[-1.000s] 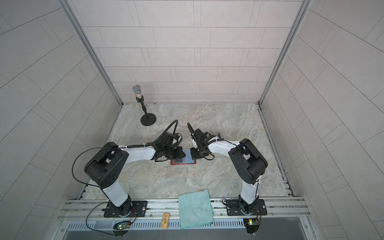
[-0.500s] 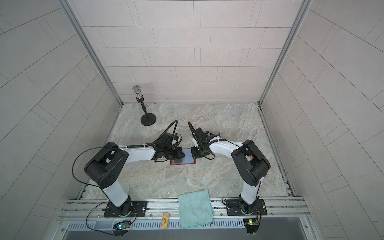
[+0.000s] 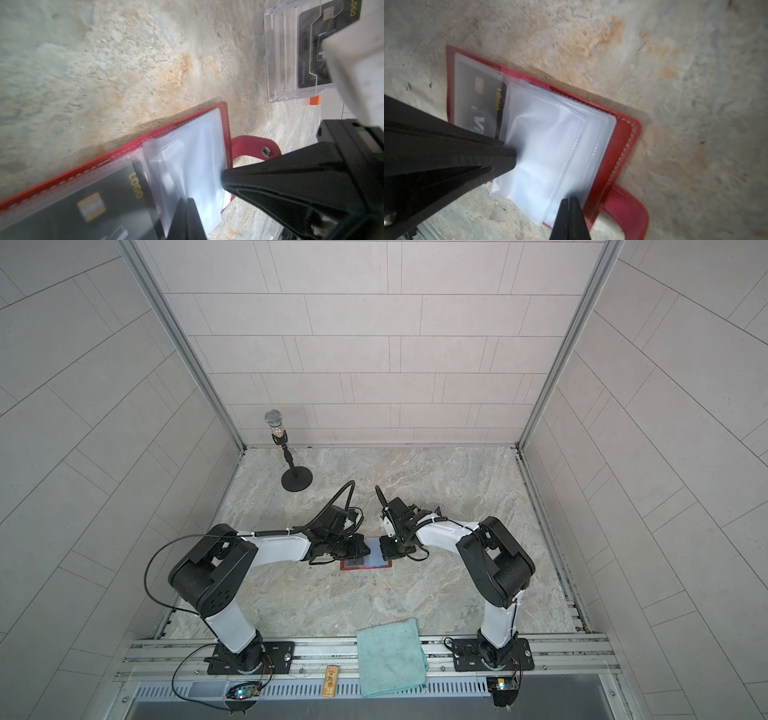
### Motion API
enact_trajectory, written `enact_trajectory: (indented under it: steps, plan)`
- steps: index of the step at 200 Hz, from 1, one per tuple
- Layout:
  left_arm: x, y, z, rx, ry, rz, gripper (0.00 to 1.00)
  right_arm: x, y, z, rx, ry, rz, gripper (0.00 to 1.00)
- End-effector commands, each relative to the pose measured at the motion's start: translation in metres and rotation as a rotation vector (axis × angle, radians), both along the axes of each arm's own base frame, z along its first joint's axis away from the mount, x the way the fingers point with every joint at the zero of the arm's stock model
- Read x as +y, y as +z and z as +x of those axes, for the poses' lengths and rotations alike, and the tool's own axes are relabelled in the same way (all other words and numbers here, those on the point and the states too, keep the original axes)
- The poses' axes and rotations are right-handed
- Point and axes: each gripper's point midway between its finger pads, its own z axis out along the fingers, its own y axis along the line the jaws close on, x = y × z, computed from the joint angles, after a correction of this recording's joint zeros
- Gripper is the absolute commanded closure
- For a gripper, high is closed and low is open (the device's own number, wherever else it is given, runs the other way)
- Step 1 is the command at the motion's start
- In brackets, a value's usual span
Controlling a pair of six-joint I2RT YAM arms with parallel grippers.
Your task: Put the credit cards into the card holder
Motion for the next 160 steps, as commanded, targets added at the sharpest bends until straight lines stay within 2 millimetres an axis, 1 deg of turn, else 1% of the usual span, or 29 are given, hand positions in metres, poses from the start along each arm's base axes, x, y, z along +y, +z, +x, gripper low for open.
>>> enact_trajectory:
  steps: [1,36,73,103,113,146,160]
  plan:
    - [0.001,0.006,0.001,-0.022,0.015,-0.014,0.97,-0.006,-0.017,-0.007,0.039,0.000,-0.045,1.00]
    - [0.000,0.007,0.001,-0.024,0.024,-0.029,0.97,-0.005,-0.020,-0.009,0.051,0.008,-0.044,1.00]
    - [-0.005,0.011,0.001,-0.027,0.020,-0.067,0.97,-0.004,-0.024,-0.011,0.064,0.014,-0.049,1.00]
    - [-0.003,0.013,0.001,-0.039,0.031,-0.065,0.96,-0.004,-0.025,-0.010,0.065,0.012,-0.051,1.00]
    - [0.000,0.012,0.001,-0.041,0.033,-0.053,0.92,-0.005,-0.026,-0.011,0.066,0.012,-0.053,1.00]
    - [0.009,0.019,0.002,-0.085,0.040,-0.009,0.67,-0.006,-0.028,-0.010,0.068,0.009,-0.065,1.00]
    - [0.013,0.023,0.003,-0.108,0.040,0.010,0.61,-0.007,-0.029,-0.011,0.068,0.009,-0.067,1.00]
